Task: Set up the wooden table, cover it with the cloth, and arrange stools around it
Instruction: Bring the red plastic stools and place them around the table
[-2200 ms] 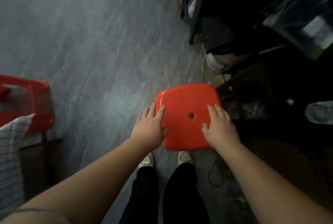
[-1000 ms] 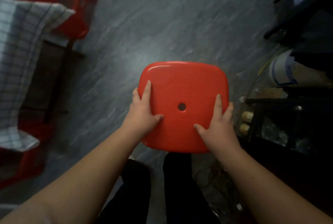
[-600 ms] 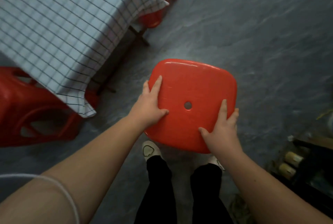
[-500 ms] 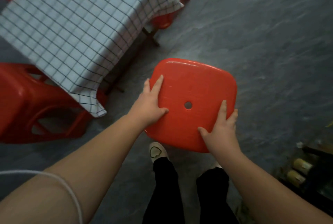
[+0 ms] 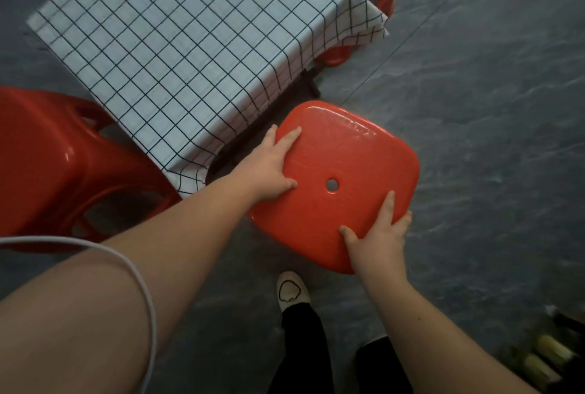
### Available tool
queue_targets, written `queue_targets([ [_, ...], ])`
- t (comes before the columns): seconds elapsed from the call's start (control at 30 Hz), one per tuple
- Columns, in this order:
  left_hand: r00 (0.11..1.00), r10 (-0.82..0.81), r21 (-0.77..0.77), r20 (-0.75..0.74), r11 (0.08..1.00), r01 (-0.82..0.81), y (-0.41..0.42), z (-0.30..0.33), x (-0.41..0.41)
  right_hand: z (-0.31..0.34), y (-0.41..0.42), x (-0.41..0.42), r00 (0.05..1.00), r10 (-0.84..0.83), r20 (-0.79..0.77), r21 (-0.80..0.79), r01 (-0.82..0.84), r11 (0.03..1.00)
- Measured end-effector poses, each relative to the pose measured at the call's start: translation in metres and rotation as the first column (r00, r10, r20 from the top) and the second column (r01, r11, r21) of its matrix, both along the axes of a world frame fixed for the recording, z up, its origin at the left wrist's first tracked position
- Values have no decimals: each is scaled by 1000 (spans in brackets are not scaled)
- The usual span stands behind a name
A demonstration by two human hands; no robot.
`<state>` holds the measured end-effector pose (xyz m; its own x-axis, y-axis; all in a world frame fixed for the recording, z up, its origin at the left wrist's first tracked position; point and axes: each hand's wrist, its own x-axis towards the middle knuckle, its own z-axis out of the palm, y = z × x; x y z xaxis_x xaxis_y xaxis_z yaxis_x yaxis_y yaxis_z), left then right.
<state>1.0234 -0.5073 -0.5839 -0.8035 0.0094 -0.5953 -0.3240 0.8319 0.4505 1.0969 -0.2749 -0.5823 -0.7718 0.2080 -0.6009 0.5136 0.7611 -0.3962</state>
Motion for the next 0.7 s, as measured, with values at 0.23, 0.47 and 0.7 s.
queue_targets([
  [0.23, 999, -17, -1, -51, 1000, 17, 4, -12, -31, -5, 0, -25, 1000, -15, -9, 43, 15, 999],
  [0.47, 997, -74, -27, -34, 997, 73, 11, -16, -46, -9, 4, -34, 1000, -11, 7, 67, 10, 998],
  [0.7, 1000, -4, -105, -17, 995, 2, 25, -7, -25, 10, 5, -46, 996, 63, 71, 114, -71, 991],
])
